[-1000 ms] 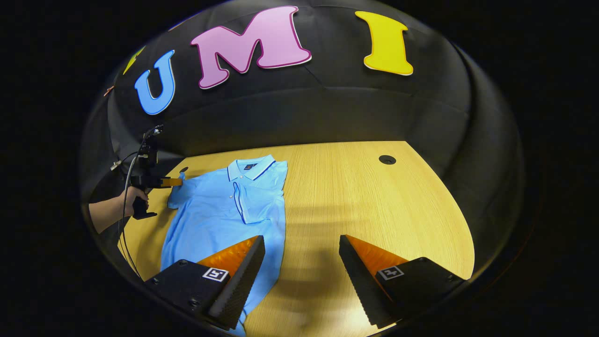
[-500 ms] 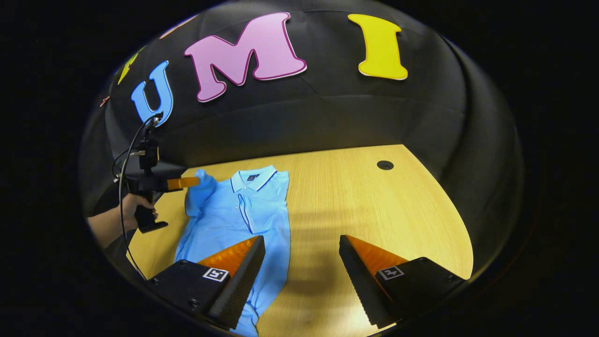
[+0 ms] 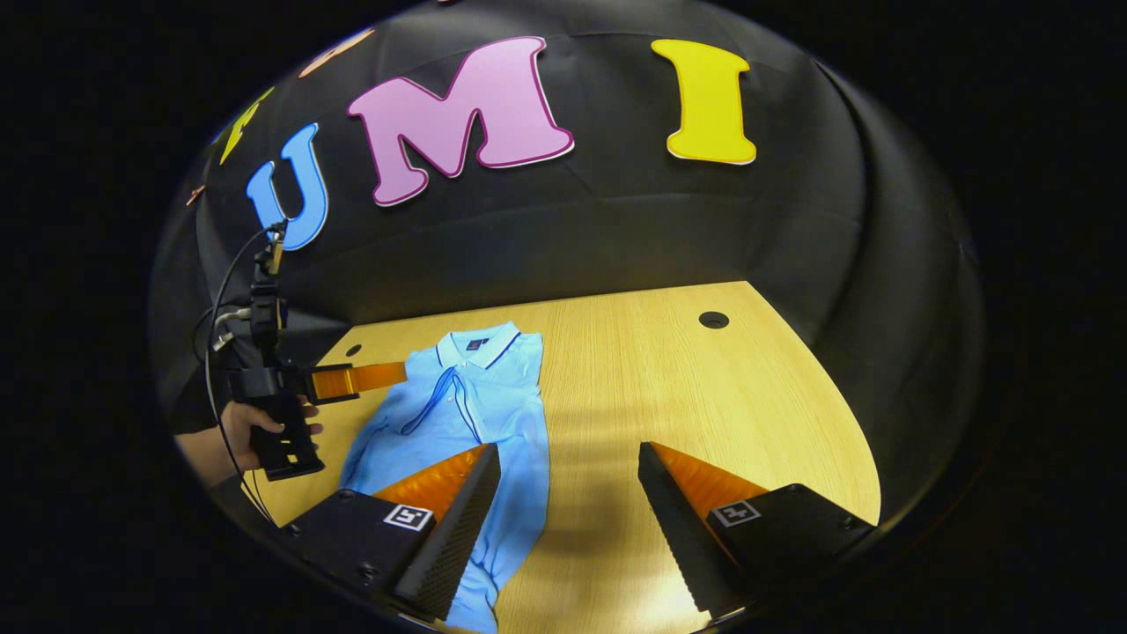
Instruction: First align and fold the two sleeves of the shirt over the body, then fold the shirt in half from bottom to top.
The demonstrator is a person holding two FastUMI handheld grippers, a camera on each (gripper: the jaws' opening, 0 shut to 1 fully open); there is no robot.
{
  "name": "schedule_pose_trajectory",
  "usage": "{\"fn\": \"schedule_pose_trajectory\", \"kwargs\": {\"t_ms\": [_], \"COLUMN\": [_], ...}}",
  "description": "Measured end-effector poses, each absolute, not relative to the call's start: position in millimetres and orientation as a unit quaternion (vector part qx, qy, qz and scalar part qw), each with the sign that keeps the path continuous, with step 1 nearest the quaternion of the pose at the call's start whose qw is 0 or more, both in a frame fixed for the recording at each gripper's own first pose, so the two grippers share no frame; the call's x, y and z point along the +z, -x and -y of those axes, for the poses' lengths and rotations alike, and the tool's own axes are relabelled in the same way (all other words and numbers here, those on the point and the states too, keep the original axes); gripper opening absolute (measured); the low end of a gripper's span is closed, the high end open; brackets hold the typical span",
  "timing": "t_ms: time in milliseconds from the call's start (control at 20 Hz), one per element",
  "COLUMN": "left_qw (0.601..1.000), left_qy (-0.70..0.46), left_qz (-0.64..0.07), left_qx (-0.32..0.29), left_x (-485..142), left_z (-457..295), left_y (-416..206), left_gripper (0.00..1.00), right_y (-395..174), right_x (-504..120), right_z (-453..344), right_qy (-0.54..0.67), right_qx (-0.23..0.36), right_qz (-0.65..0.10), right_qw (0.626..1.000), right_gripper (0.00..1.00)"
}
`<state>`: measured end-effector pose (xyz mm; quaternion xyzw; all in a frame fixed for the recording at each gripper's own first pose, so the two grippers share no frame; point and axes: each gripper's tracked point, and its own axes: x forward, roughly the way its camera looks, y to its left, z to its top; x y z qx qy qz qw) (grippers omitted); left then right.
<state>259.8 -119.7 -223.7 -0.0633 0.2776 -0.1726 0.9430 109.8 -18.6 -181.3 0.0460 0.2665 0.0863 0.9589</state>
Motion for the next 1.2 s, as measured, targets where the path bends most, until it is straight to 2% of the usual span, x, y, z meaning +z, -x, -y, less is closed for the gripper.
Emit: {"fn": "schedule_pose_trajectory", "kwargs": {"t_ms": [450, 600, 850, 1200], "left_qw": [0.957, 0.951, 0.935, 0.919], "left_qy": [0.036, 0.019, -0.002, -0.029], "left_qz": [-0.265, -0.289, -0.332, -0.374], "left_qx": [-0.115, -0.105, -0.126, -0.12], "left_x": [-202, -218, -267, -335], "left_z": [40, 25, 34, 41], "left_y": [-104, -44, 30, 65], "left_gripper": [0.97, 0.98, 0.98, 0.98], "right_y": [-15, 20, 67, 89], "right_x": [-211, -234, -277, -330], "right_z": [-34, -52, -75, -85], "right_qy": [-0.035, -0.03, -0.03, -0.032], "right_qx": [0.111, 0.113, 0.113, 0.088], "right_qz": [-0.319, -0.343, -0.381, -0.42], "right_qw": [0.941, 0.932, 0.917, 0.903], "right_gripper": [0.99, 0.98, 0.98, 0.98]}}
